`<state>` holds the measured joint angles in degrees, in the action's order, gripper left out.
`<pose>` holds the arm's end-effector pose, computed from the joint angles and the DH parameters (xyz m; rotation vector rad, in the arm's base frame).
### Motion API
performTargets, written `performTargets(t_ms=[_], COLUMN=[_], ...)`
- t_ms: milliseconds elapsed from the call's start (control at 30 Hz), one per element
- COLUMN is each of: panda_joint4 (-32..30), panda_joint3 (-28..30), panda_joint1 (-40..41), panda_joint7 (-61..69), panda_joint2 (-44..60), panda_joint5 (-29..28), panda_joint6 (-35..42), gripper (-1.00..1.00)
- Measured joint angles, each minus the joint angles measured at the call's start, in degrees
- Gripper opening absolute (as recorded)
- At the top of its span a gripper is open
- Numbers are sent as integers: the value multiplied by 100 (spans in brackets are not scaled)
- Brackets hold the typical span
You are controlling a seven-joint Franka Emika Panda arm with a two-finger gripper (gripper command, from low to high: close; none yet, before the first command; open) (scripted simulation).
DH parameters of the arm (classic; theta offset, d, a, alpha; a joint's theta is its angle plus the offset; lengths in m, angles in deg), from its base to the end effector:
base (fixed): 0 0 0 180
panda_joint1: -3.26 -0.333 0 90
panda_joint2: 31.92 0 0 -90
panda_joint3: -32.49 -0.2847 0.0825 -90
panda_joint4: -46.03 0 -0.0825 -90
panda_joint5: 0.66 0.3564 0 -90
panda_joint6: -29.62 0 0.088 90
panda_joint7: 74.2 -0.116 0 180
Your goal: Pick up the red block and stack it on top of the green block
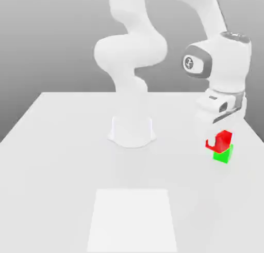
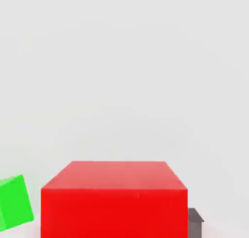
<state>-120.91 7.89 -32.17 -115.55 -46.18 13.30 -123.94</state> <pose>0.1849 0.2782 0.2294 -3.1308 -0.1502 0.0018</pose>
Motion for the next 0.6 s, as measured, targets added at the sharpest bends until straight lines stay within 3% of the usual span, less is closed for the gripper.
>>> performTargets(t_ms=[100,433,600], panda_joint4=[7,67,56], panda_joint3=[-371,-939,-967], panda_joint1=[-575,326,434], panda_joint7=[102,-1382,-1608], panda_joint2=[-73,1123,1641], panda_joint5=[122,-2019,-2346], panda_joint6=[83,-820,-1404], gripper=[-100,-100,-100])
